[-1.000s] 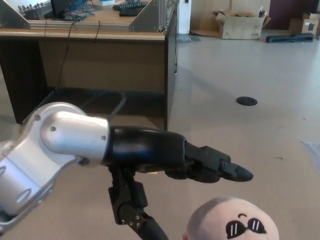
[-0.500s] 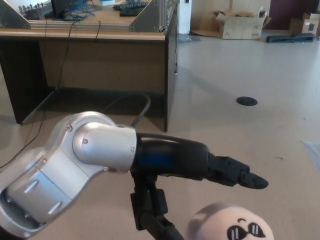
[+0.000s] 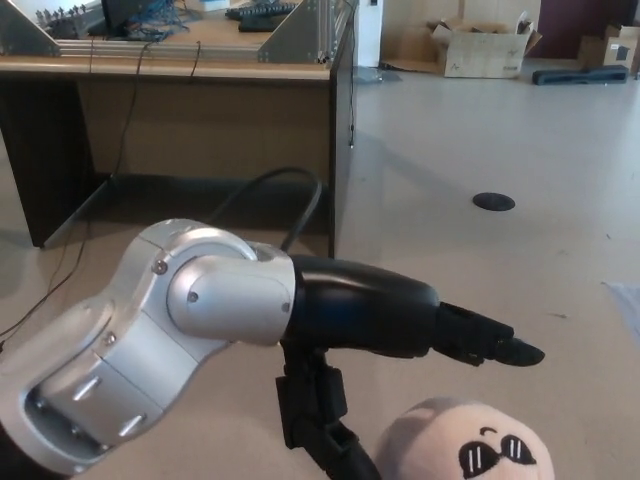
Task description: The robot extends its left hand to pick up an emotional support dumpling from the palm of a person and brings its hand down by its side. Then it extends its arm again to hand the dumpling back to the person.
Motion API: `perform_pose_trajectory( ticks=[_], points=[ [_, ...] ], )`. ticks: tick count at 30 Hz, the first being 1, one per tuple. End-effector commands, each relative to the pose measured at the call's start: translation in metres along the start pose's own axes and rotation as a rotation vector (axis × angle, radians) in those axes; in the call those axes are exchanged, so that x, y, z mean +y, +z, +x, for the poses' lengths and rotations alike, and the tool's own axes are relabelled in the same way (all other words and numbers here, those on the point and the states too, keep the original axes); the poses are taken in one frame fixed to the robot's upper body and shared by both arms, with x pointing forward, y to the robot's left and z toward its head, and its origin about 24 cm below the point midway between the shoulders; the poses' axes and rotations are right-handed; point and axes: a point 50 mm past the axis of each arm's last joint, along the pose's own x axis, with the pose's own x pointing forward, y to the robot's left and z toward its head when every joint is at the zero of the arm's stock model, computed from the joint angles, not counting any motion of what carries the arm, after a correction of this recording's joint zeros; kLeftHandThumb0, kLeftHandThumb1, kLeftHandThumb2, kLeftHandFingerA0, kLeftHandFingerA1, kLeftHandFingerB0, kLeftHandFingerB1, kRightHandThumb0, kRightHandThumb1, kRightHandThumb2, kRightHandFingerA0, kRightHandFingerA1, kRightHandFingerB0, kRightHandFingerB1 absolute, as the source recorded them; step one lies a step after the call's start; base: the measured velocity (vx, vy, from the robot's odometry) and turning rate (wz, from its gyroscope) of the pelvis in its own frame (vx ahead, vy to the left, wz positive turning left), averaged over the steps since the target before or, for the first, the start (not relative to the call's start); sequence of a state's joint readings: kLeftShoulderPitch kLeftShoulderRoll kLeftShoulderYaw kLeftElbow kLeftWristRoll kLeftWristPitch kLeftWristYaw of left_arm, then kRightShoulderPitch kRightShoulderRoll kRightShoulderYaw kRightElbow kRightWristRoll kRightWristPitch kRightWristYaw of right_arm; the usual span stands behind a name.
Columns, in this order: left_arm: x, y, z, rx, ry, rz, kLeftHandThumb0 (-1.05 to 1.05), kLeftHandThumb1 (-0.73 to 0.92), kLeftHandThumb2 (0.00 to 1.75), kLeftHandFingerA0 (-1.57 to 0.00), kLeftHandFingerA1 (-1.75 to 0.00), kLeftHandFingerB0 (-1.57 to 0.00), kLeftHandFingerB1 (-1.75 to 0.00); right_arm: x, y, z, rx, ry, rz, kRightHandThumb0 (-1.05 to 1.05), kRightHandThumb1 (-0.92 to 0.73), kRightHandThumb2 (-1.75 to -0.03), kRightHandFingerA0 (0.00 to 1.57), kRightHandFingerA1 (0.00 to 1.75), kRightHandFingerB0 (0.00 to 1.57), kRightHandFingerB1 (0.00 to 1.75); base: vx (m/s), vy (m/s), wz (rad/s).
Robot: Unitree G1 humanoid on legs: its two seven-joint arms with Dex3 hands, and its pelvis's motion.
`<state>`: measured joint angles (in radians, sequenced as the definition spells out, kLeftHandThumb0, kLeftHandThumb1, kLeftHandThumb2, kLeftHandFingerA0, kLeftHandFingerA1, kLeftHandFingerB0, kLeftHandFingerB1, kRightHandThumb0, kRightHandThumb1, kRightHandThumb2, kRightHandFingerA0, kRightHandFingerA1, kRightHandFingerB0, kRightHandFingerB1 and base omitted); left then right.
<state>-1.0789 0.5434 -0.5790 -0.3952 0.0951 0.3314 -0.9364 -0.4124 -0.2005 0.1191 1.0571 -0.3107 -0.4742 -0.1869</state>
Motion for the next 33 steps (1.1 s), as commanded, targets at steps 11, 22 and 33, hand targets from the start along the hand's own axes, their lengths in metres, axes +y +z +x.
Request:
perform_pose_trajectory(
  ticks=[11, 22, 33],
  points=[
    [-0.024, 0.000, 0.012, 0.021, -0.099, 0.016, -1.05, 0.59, 0.62, 0.00, 0.00, 0.00, 0.00, -0.007, 0.005, 0.006, -0.009, -0.017, -0.045, -0.39, -0.65, -0.60, 0.84, 0.56, 0.65, 0.45, 0.00, 0.000, 0.00],
    [-0.022, 0.000, 0.016, 0.017, -0.078, 0.011, -1.05, 0.53, 0.63, 0.00, 0.00, 0.00, 0.00, -0.010, 0.013, 0.013, -0.025, -0.026, -0.045, -0.39, -0.65, -0.60, 0.84, 0.56, 0.65, 0.45, 0.00, 0.000, 0.00],
    [-0.035, 0.004, 0.022, -0.172, 0.189, -0.036, -1.05, 0.39, 0.67, 0.00, -0.26, 0.00, 0.00, -0.008, 0.013, 0.012, -0.026, -0.017, -0.049, -0.39, -0.65, -0.60, 0.84, 0.56, 0.65, 0.45, 0.00, 0.000, 0.00]
  ],
)
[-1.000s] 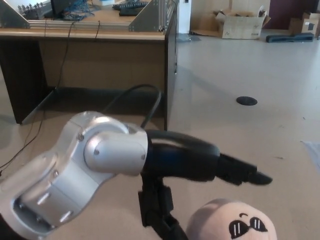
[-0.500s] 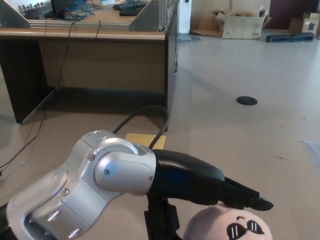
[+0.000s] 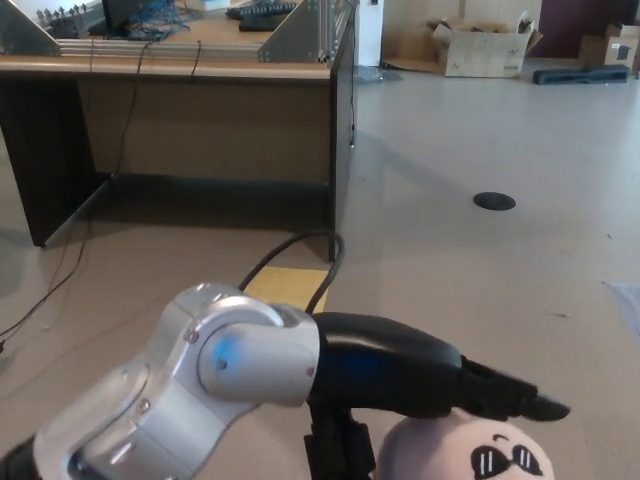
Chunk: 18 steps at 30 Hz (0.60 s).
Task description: The robot extends its left hand to pick up an emotional support dumpling from the palm of a person and brings its hand down by its side. Then it extends its arm again to hand the dumpling back to the person.
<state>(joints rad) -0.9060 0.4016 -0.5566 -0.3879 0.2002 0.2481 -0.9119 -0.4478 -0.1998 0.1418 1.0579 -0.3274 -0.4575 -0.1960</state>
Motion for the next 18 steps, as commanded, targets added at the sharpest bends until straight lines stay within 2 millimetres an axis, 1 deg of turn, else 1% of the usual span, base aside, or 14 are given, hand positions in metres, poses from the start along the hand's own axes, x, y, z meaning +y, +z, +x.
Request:
perform_pose_trajectory(
  ticks=[1, 4, 5, 7, 8, 9, 10, 11, 12, 18],
  points=[
    [-0.0069, 0.0024, 0.0020, -0.076, 0.140, 0.069, -1.05, 0.42, 0.71, 0.00, -0.24, 0.00, 0.00, -0.0071, 0.0030, 0.0048, -0.001, -0.020, -0.019, -0.39, -0.65, -0.60, 0.84, 0.56, 0.65, 0.45, 0.00, 0.000, 0.00],
    [-0.0090, 0.0011, 0.0025, -0.054, 0.149, 0.095, -1.05, 0.43, 0.75, 0.00, -0.21, 0.00, 0.00, -0.0073, 0.0054, 0.0070, -0.004, -0.020, -0.019, -0.39, -0.65, -0.60, 0.84, 0.56, 0.65, 0.45, 0.00, 0.000, 0.00],
    [-0.0110, 0.0013, 0.0027, -0.054, 0.160, 0.100, -1.05, 0.43, 0.76, 0.00, -0.25, 0.00, 0.00, -0.0063, 0.0049, 0.0062, -0.004, -0.016, -0.020, -0.39, -0.65, -0.60, 0.84, 0.56, 0.65, 0.45, 0.00, 0.000, 0.00],
    [-0.0122, -0.0002, 0.0031, -0.042, 0.180, 0.123, -1.05, 0.45, 0.77, 0.00, -0.26, 0.00, 0.00, -0.0078, 0.0059, 0.0074, -0.006, -0.019, -0.021, -0.39, -0.65, -0.60, 0.84, 0.56, 0.65, 0.45, 0.00, 0.000, 0.00],
    [-0.0114, -0.0007, 0.0025, -0.039, 0.195, 0.140, -1.05, 0.33, 1.04, 0.00, -0.26, 0.00, 0.00, -0.0087, 0.0074, 0.0087, -0.008, -0.023, -0.019, -0.39, -0.65, -0.60, 0.84, 0.56, 0.65, 0.45, 0.00, 0.000, 0.00],
    [-0.0111, -0.0009, 0.0022, -0.038, 0.202, 0.147, -1.05, 0.33, 1.04, 0.00, -0.26, 0.00, 0.00, -0.0091, 0.0079, 0.0092, -0.009, -0.025, -0.019, -0.39, -0.65, -0.60, 0.84, 0.56, 0.65, 0.45, 0.00, 0.000, 0.00],
    [-0.0107, -0.0008, 0.0019, -0.040, 0.216, 0.149, -1.05, 0.46, 0.78, 0.00, -0.35, 0.00, 0.00, -0.0097, 0.0085, 0.0097, -0.010, -0.027, -0.018, -0.39, -0.65, -0.60, 0.84, 0.56, 0.65, 0.45, 0.00, 0.000, 0.00],
    [-0.0102, -0.0005, 0.0009, -0.039, 0.224, 0.165, -1.05, 0.34, 1.04, 0.00, -0.30, 0.00, 0.00, -0.0103, 0.0085, 0.0098, -0.011, -0.029, -0.018, -0.39, -0.65, -0.60, 0.84, 0.56, 0.65, 0.45, 0.00, 0.000, 0.00],
    [-0.0100, 0.0000, 0.0004, -0.041, 0.230, 0.172, -1.05, 0.34, 1.06, 0.00, -0.31, 0.00, 0.00, -0.0107, 0.0086, 0.0099, -0.011, -0.030, -0.018, -0.39, -0.65, -0.60, 0.84, 0.56, 0.65, 0.45, 0.00, 0.000, 0.00],
    [-0.0092, 0.0001, -0.0022, -0.069, 0.262, 0.180, -1.05, 0.34, 1.04, 0.00, -0.36, 0.00, 0.00, -0.0113, 0.0111, 0.0117, -0.017, -0.033, -0.016, -0.39, -0.65, -0.60, 0.84, 0.56, 0.65, 0.45, 0.00, 0.000, 0.00]
  ],
)
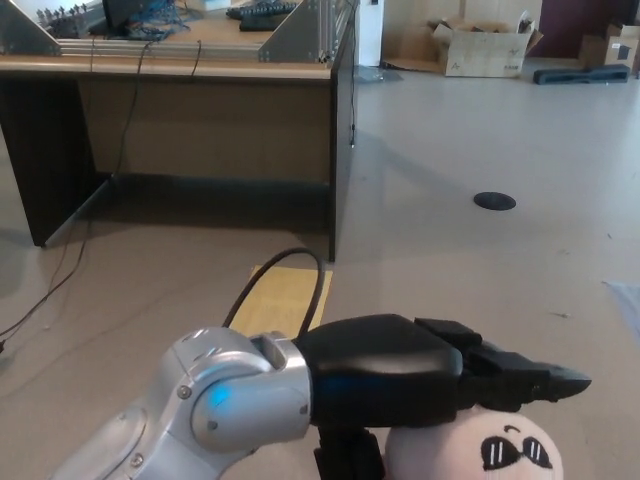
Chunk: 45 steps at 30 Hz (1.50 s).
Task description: The robot extends its left hand to pick up an emotional support dumpling from the palm of a person and brings its hand down by its side. Then it extends its arm again to hand the dumpling back to the person.
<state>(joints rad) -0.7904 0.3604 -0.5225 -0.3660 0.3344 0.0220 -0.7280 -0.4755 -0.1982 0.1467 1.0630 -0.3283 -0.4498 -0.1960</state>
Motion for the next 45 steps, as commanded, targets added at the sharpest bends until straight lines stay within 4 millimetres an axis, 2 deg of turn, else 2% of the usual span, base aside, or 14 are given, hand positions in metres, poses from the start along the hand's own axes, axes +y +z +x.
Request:
perform_pose_trajectory(
  ticks=[1, 8, 9, 10, 15, 17, 35, 36, 39, 40, 41, 42, 43, 45],
  points=[
    [0.002, 0.000, -0.003, -0.025, 0.060, 0.058, -1.05, 0.34, 1.04, 0.00, -0.36, 0.00, 0.00, -0.009, 0.004, 0.006, -0.002, -0.028, -0.011, -0.39, -0.65, -0.60, 0.84, 0.56, 0.65, 0.45, 0.00, 0.000, 0.00],
    [0.001, 0.000, -0.003, -0.030, 0.063, 0.062, -1.05, 0.34, 1.04, 0.00, -0.36, 0.00, 0.00, -0.009, 0.004, 0.006, -0.002, -0.028, -0.011, -0.39, -0.65, -0.60, 0.84, 0.56, 0.65, 0.45, 0.00, 0.000, 0.00],
    [0.002, 0.000, -0.005, -0.030, 0.076, 0.058, -0.23, 0.71, 0.62, -0.75, -1.61, -0.76, -0.91, -0.005, 0.001, 0.006, 0.037, 0.046, -0.132, -0.48, -0.80, -0.64, 0.58, 0.66, 0.54, 0.45, 0.00, 0.000, 0.00],
    [0.003, -0.001, -0.006, -0.028, 0.083, 0.058, -0.23, 0.71, 0.62, -0.74, -1.61, -0.80, -0.82, -0.005, 0.002, 0.006, 0.024, 0.081, -0.178, -0.48, -0.72, -0.62, 0.68, 0.56, 0.57, 0.42, 0.00, 0.000, 0.00],
    [0.003, -0.002, -0.008, -0.021, 0.088, 0.064, -0.24, 0.73, 0.65, -0.74, -1.59, -0.78, -0.82, -0.007, 0.005, 0.004, -0.023, 0.072, -0.155, -0.45, -0.69, -0.61, 0.70, 0.60, 0.61, 0.45, 0.00, 0.000, 0.00],
    [0.004, -0.002, -0.009, -0.017, 0.092, 0.058, -0.24, 0.71, 0.67, -0.83, -1.48, -0.84, -0.57, -0.007, 0.005, 0.003, -0.038, 0.058, -0.143, -0.44, -0.69, -0.61, 0.72, 0.60, 0.67, 0.45, 0.00, 0.000, 0.00],
    [0.010, -0.006, -0.013, -0.017, 0.170, 0.057, -0.21, 0.70, 0.68, -0.82, -1.52, -0.84, -0.82, -0.011, 0.011, 0.007, -0.066, 0.025, -0.010, -0.42, -0.64, -0.59, 0.74, 0.57, 0.70, 0.46, 0.00, 0.000, 0.00],
    [0.034, -0.008, -0.025, -0.037, 0.385, 0.062, -0.11, 0.78, 0.66, -0.85, -1.70, -0.59, -1.49, -0.010, 0.014, 0.010, -0.058, 0.006, 0.014, -0.30, -0.64, -0.59, 0.82, 0.56, 0.71, 0.48, 0.00, 0.000, 0.00],
    [0.036, -0.009, -0.027, -0.042, 0.414, 0.063, -0.11, 0.78, 0.66, -0.85, -1.70, -0.59, -1.49, -0.010, 0.015, 0.010, -0.057, 0.004, 0.018, -0.30, -0.64, -0.59, 0.82, 0.56, 0.71, 0.48, 0.00, 0.000, 0.00],
    [0.066, -0.007, -0.044, -0.023, 0.578, 0.041, -0.16, 0.80, 0.63, -0.72, -1.69, -0.65, -1.43, -0.009, 0.014, 0.010, -0.056, 0.006, 0.007, -0.30, -0.62, -0.59, 0.83, 0.56, 0.76, 0.49, 0.00, 0.000, 0.00],
    [0.081, -0.005, -0.054, -0.024, 0.665, 0.025, -0.19, 0.83, 0.63, -0.75, -1.71, -0.68, -1.40, -0.008, 0.014, 0.010, -0.053, 0.009, 0.000, -0.30, -0.62, -0.59, 0.83, 0.55, 0.76, 0.48, 0.00, 0.000, 0.00],
    [0.086, -0.005, -0.058, -0.033, 0.691, 0.016, -0.19, 0.83, 0.63, -0.75, -1.71, -0.68, -1.40, -0.008, 0.013, 0.010, -0.050, 0.012, -0.004, -0.30, -0.62, -0.59, 0.83, 0.55, 0.76, 0.48, 0.00, 0.000, 0.00],
    [0.098, -0.006, -0.071, -0.020, 0.761, 0.041, -0.28, 0.70, 0.71, -0.97, -1.59, -0.82, -1.15, -0.007, 0.010, 0.007, -0.042, 0.014, 0.004, -0.30, -0.62, -0.59, 0.85, 0.58, 0.75, 0.49, 0.00, 0.000, 0.00],
    [0.107, -0.007, -0.084, -0.001, 0.808, 0.070, -0.11, 0.75, 0.71, -0.84, -1.61, -0.80, -1.13, -0.005, 0.007, 0.004, -0.039, 0.015, 0.006, -0.30, -0.61, -0.59, 0.86, 0.59, 0.76, 0.49, 0.00, 0.000, 0.00]
  ],
)
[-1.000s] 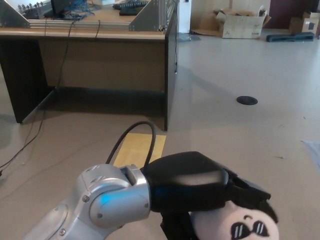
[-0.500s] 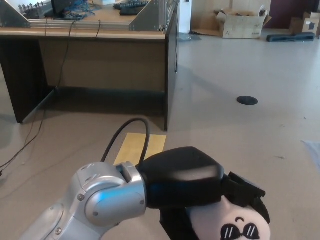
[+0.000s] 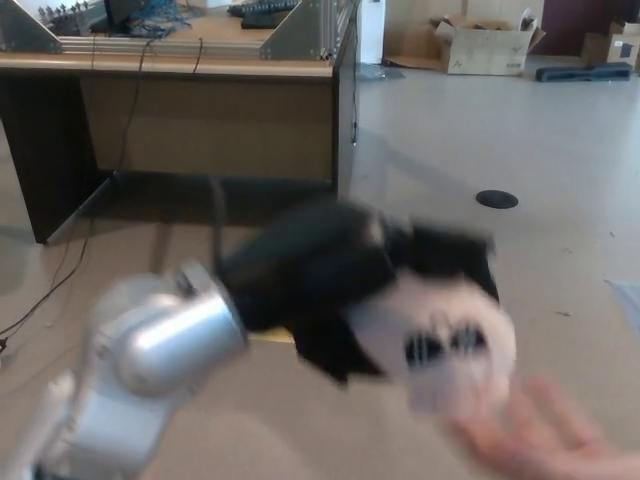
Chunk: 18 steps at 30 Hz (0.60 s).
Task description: The robot extends its left hand to pick up an emotional support dumpling from the palm of a person and brings its hand down by its side. Then it extends its arm again to hand the dumpling back to the person.
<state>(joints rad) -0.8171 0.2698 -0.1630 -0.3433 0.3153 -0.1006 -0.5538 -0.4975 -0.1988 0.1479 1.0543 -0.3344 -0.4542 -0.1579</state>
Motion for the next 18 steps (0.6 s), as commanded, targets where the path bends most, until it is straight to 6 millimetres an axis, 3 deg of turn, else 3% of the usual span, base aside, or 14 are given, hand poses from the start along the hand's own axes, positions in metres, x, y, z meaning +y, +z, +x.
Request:
perform_pose_trajectory(
  ticks=[1, 2, 5, 6, 11, 12, 13, 14, 15, 16, 18],
  points=[
    [0.062, -0.006, -0.020, 0.014, 0.300, 0.025, -0.08, 0.66, 0.88, -0.82, -1.59, -0.78, -1.13, -0.002, -0.005, -0.004, 0.003, -0.012, 0.008, -0.31, -0.61, -0.59, 0.86, 0.59, 0.76, 0.49, 0.00, 0.000, 0.00],
    [0.068, -0.012, -0.029, 0.034, 0.319, 0.027, -0.07, 0.60, 0.95, -0.89, -1.52, -0.78, -1.12, 0.001, -0.009, -0.008, 0.012, -0.007, 0.005, -0.31, -0.61, -0.59, 0.87, 0.61, 0.76, 0.49, 0.00, 0.000, 0.00],
    [0.073, -0.023, -0.045, 0.102, 0.361, 0.024, -0.11, 0.63, 0.90, -0.88, -1.48, -0.81, -1.08, 0.004, -0.017, -0.015, 0.035, 0.006, 0.001, -0.31, -0.61, -0.59, 0.86, 0.59, 0.76, 0.48, 0.00, 0.000, 0.00],
    [0.072, -0.034, -0.059, 0.146, 0.404, -0.125, -0.10, 0.67, 0.86, -0.84, -1.45, -0.83, -1.06, 0.005, -0.021, -0.020, 0.040, 0.012, -0.003, -0.31, -0.61, -0.59, 0.85, 0.60, 0.76, 0.48, 0.00, 0.000, 0.00],
    [0.063, -0.048, -0.085, 0.199, 0.455, -0.371, -0.12, 0.74, 0.78, -0.94, -1.37, -0.83, -1.03, 0.006, -0.031, -0.031, 0.059, 0.014, 0.003, -0.31, -0.61, -0.59, 0.86, 0.63, 0.77, 0.49, 0.00, 0.000, 0.00],
    [0.052, -0.053, -0.103, 0.248, 0.482, -0.456, -0.13, 0.68, 0.86, -1.03, -1.34, -0.83, -1.11, 0.007, -0.036, -0.036, 0.070, 0.015, 0.005, -0.30, -0.61, -0.59, 0.85, 0.60, 0.76, 0.49, 0.00, 0.000, 0.00],
    [0.040, -0.057, -0.116, 0.279, 0.502, -0.491, -0.09, 0.76, 0.74, -1.01, -1.31, -0.84, -1.09, 0.007, -0.040, -0.040, 0.079, 0.016, 0.007, -0.30, -0.61, -0.59, 0.85, 0.59, 0.76, 0.48, 0.00, 0.000, 0.00],
    [0.035, -0.057, -0.122, 0.291, 0.510, -0.503, -0.09, 0.76, 0.74, -1.01, -1.31, -0.84, -1.09, 0.007, -0.041, -0.042, 0.083, 0.017, 0.008, -0.30, -0.61, -0.59, 0.85, 0.59, 0.76, 0.48, 0.00, 0.000, 0.00],
    [0.010, -0.067, -0.144, 0.392, 0.532, -0.594, -0.09, 0.82, 0.65, -1.03, -1.36, -0.86, -1.10, 0.008, -0.046, -0.048, 0.093, 0.017, 0.015, -0.30, -0.61, -0.59, 0.85, 0.58, 0.75, 0.48, 0.00, 0.000, 0.00],
    [-0.002, -0.069, -0.154, 0.437, 0.542, -0.634, -0.09, 0.82, 0.65, -1.03, -1.36, -0.86, -1.10, 0.009, -0.048, -0.051, 0.098, 0.017, 0.019, -0.30, -0.61, -0.59, 0.85, 0.58, 0.75, 0.48, 0.00, 0.000, 0.00],
    [-0.002, -0.068, -0.154, 0.436, 0.540, -0.638, -0.09, 0.82, 0.65, -1.03, -1.36, -0.86, -1.10, 0.009, -0.049, -0.052, 0.099, 0.017, 0.019, -0.30, -0.61, -0.59, 0.85, 0.58, 0.75, 0.48, 0.00, 0.000, 0.00]
  ],
)
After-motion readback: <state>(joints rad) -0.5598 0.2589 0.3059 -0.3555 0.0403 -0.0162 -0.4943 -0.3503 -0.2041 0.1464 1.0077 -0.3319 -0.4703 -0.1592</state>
